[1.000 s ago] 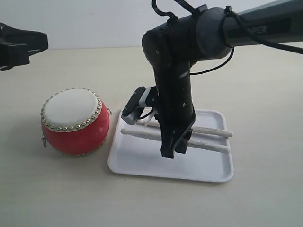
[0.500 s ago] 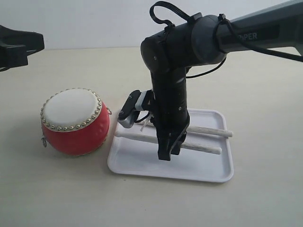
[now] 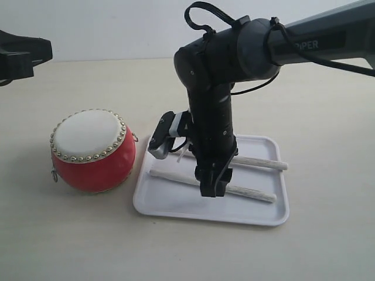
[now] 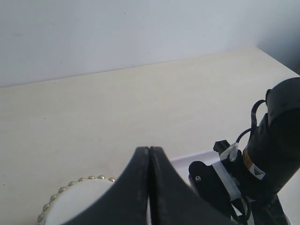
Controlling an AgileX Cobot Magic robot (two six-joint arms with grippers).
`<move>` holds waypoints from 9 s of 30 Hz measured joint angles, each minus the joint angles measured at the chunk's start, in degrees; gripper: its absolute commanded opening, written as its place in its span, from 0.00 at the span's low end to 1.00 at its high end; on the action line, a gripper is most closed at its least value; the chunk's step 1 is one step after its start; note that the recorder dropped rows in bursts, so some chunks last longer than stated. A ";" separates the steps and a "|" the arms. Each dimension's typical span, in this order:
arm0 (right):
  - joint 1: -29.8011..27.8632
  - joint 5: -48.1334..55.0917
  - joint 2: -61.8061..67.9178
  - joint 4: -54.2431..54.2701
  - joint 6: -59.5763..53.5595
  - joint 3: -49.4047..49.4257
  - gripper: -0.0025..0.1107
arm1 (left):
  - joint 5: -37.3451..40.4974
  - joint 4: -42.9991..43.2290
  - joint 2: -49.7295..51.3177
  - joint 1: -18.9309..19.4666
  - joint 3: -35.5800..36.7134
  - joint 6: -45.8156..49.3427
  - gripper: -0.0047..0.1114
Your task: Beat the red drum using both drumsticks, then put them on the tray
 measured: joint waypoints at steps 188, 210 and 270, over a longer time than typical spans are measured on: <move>-35.36 -64.94 -121.03 27.94 2.24 77.76 0.02 | 4.52 80.35 -57.71 20.02 37.59 -80.99 0.04; -44.21 -51.50 -121.90 2.58 32.11 84.03 0.02 | 4.52 80.35 -57.71 20.02 37.59 -80.99 0.04; -44.21 -50.05 -121.90 2.18 32.55 84.03 0.02 | 4.52 80.35 -57.71 20.02 37.59 -80.99 0.04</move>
